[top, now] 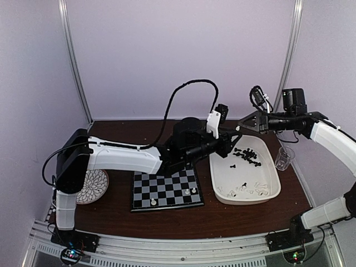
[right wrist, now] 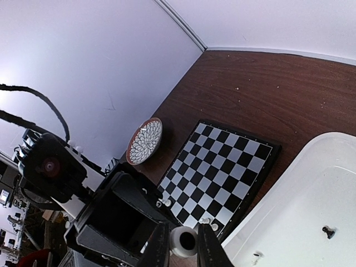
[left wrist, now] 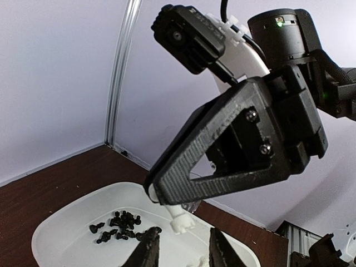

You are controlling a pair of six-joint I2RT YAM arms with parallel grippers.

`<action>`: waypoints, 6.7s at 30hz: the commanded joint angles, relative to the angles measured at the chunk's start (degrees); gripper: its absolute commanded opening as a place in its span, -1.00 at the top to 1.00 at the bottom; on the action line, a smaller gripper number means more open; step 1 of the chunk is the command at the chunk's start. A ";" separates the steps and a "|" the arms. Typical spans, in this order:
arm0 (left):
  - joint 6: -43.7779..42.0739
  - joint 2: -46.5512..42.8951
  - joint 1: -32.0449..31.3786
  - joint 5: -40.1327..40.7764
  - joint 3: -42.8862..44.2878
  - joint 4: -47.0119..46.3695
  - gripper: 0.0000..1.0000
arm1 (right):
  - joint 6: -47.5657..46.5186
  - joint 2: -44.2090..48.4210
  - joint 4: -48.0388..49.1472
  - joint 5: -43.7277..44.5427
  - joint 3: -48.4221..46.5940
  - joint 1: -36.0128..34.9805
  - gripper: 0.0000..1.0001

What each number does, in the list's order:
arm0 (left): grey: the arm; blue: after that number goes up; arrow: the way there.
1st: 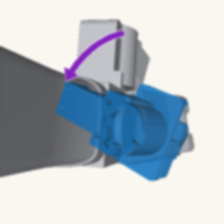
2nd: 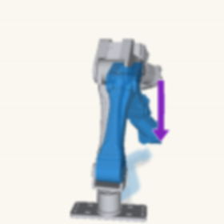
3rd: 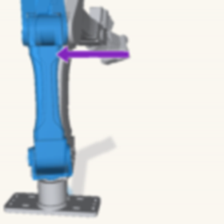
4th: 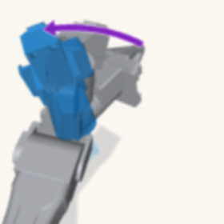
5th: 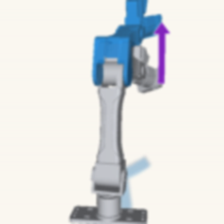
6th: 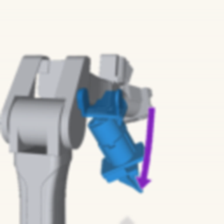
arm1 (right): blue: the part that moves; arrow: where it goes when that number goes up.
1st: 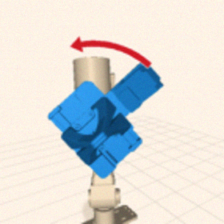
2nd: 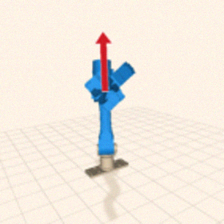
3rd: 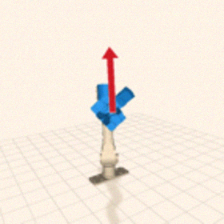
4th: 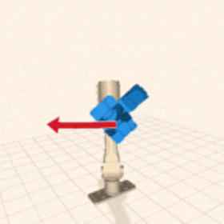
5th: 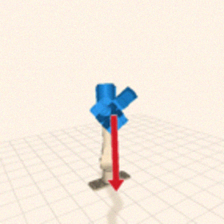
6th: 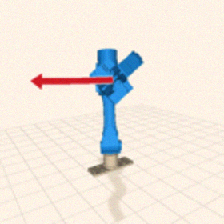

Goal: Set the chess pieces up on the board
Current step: Pass from the right arm to the left, then place the rook at a1.

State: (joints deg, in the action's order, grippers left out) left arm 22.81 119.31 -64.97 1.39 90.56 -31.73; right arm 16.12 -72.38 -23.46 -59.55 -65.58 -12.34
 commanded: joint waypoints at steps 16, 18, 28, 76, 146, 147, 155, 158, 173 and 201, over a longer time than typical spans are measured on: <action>-2.48 1.38 -0.01 2.24 2.86 -4.92 0.46 | 4.54 0.23 5.08 -2.62 2.04 0.37 0.68; -2.67 1.42 0.00 2.39 2.88 -4.92 0.52 | 4.70 0.22 5.42 -2.76 2.10 0.38 0.68; -2.79 1.33 -0.05 2.87 2.89 -5.29 0.47 | 4.71 0.35 5.69 -2.34 2.52 0.32 0.67; -11.04 -31.39 1.46 4.31 -4.17 82.10 0.99 | -30.23 0.33 -18.83 3.94 -1.26 13.22 0.00; -8.57 -17.36 19.40 -16.59 -24.45 89.46 0.94 | -38.92 -1.79 -16.66 11.30 6.61 13.24 0.01; -8.57 -17.33 19.50 -16.61 -24.59 89.31 0.93 | -38.89 -1.73 -16.65 11.30 6.61 13.24 0.01; -8.53 -16.91 19.84 -16.20 -24.64 89.12 0.79 | -38.76 -1.69 -16.68 11.19 6.61 13.22 0.01; -8.51 -17.06 19.86 -15.55 -24.65 89.12 0.75 | -38.77 -1.62 -16.71 11.12 6.61 13.22 0.01; -7.88 -18.31 21.10 -14.36 -25.17 89.48 0.85 | -38.62 -1.36 -16.86 10.77 6.65 13.22 0.01; -9.19 -29.57 21.14 -11.12 -14.03 96.53 -0.06 | -43.05 -1.30 -21.52 15.00 3.81 13.20 0.04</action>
State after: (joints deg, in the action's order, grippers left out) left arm 15.44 96.16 -44.18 -13.93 68.84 61.01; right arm -23.20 -74.24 -41.21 -48.14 -59.64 0.69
